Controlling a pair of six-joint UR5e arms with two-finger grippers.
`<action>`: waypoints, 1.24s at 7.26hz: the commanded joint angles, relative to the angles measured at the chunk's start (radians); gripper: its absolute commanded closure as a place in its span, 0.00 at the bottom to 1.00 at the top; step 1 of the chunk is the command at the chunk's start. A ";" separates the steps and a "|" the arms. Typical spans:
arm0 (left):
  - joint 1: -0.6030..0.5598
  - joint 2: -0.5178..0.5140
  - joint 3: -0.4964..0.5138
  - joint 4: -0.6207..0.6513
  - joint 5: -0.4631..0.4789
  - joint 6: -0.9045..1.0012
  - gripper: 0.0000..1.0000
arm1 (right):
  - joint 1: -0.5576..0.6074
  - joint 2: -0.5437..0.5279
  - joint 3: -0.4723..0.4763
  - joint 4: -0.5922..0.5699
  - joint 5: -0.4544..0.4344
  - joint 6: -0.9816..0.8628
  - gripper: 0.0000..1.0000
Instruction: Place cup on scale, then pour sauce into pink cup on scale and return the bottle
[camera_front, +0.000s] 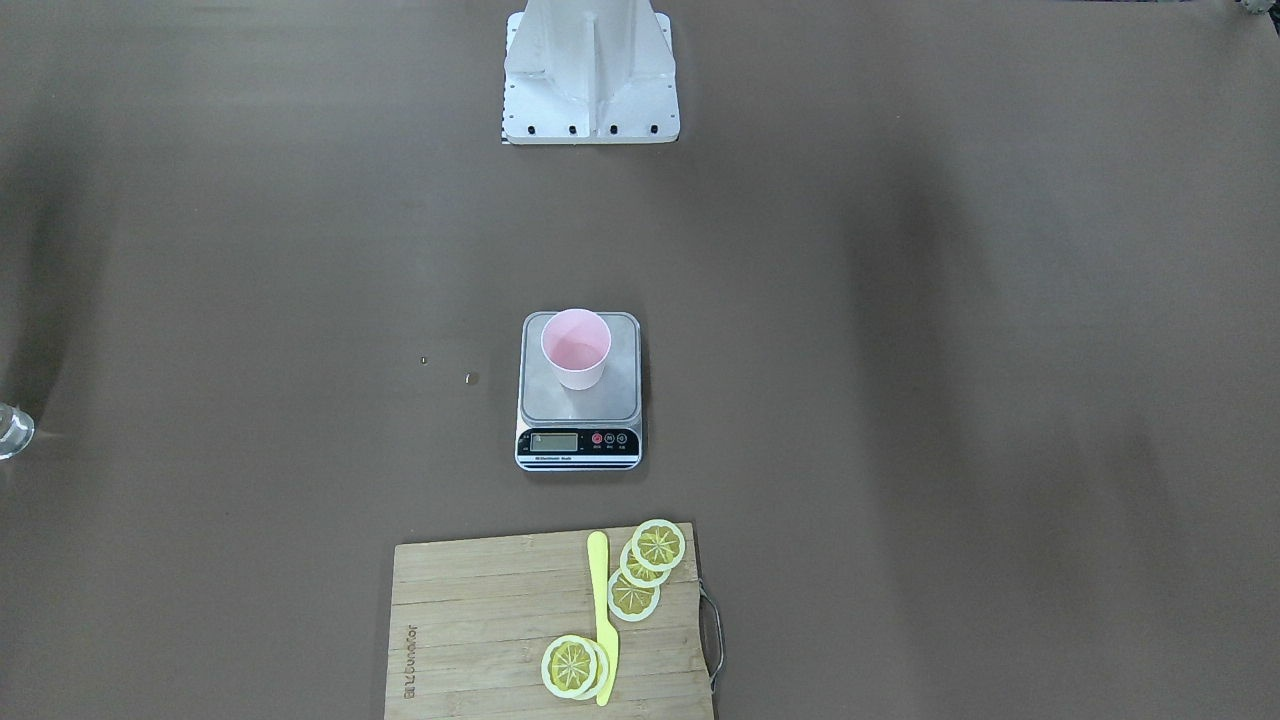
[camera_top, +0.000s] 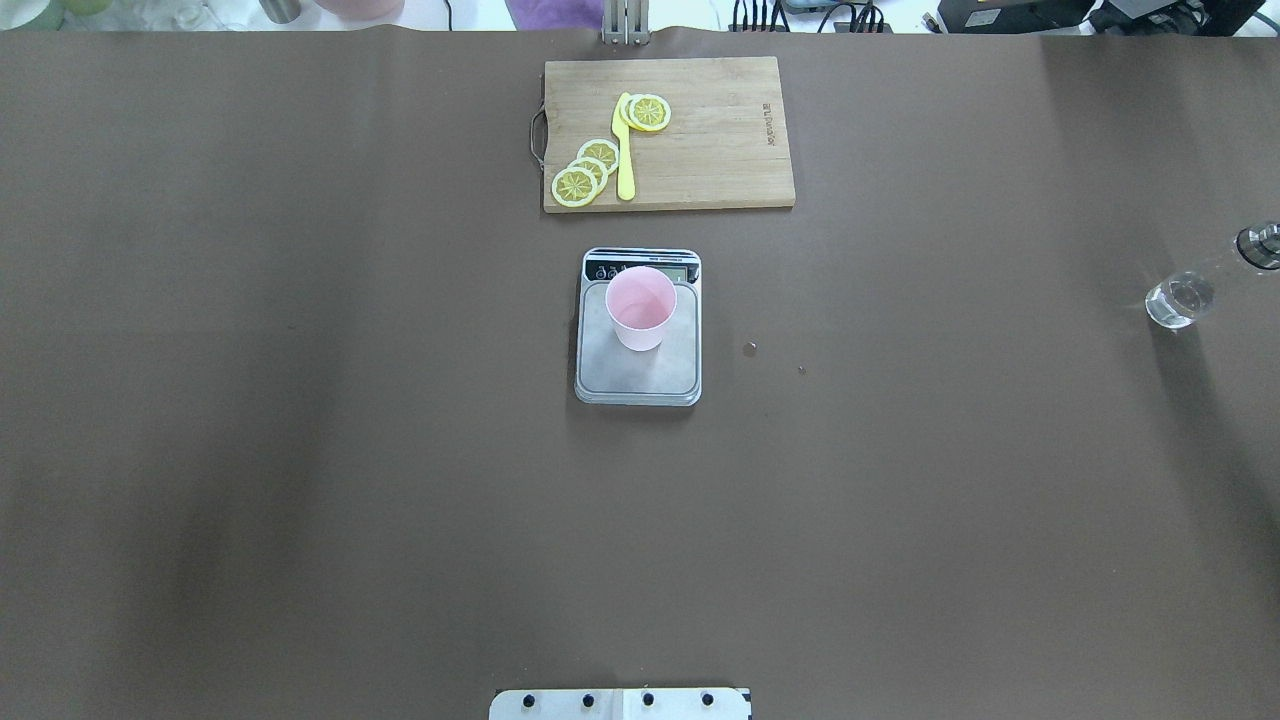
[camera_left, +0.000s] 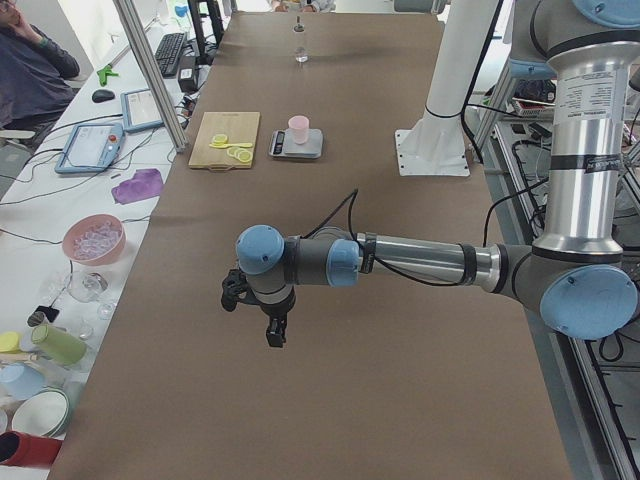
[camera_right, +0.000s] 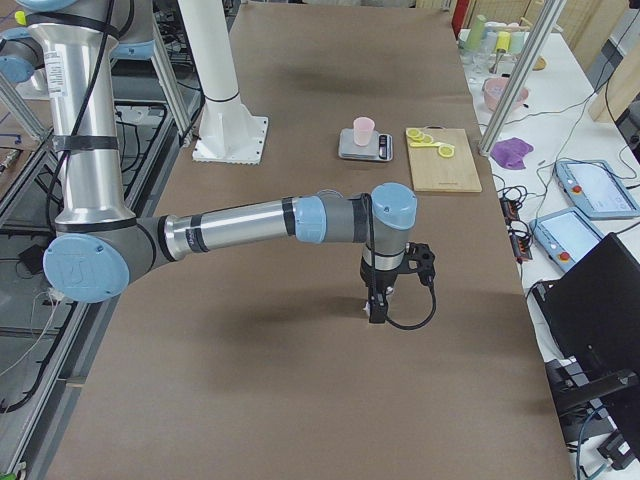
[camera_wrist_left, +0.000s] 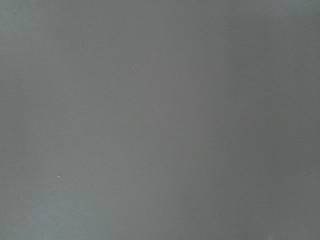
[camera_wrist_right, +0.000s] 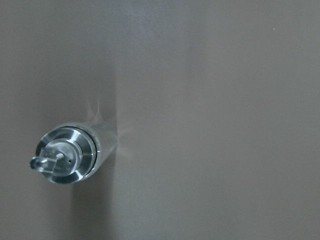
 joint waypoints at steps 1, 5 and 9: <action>0.000 0.000 -0.003 -0.001 -0.002 -0.002 0.02 | 0.000 -0.001 0.011 0.001 0.000 0.000 0.00; 0.000 -0.002 -0.003 -0.002 -0.002 -0.002 0.02 | 0.000 -0.001 0.011 0.001 0.000 0.000 0.00; 0.000 -0.002 -0.004 -0.002 -0.002 -0.002 0.02 | 0.000 -0.001 0.025 -0.001 -0.001 0.000 0.00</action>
